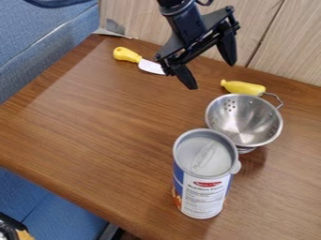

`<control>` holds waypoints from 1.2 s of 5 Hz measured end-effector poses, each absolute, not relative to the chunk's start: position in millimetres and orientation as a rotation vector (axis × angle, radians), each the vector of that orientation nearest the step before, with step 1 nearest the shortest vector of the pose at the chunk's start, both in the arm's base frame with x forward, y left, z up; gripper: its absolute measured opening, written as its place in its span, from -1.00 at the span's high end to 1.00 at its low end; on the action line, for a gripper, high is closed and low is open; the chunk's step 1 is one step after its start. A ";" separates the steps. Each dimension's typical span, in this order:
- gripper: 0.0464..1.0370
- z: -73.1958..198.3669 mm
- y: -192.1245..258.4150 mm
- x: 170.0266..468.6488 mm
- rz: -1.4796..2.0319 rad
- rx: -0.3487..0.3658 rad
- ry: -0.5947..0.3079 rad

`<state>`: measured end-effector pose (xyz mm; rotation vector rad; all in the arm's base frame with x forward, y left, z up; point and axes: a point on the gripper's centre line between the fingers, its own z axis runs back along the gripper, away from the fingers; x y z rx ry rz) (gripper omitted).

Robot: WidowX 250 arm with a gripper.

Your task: Move the silver pot to the upper left side of the table

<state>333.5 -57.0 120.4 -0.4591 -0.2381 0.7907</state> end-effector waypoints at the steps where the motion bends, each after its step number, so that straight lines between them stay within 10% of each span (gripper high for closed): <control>1: -0.93 109.8 -57.6 331.4 0.789 -0.448 -0.208; 6: -0.82 60.5 -65.2 322.7 0.589 -0.517 -0.083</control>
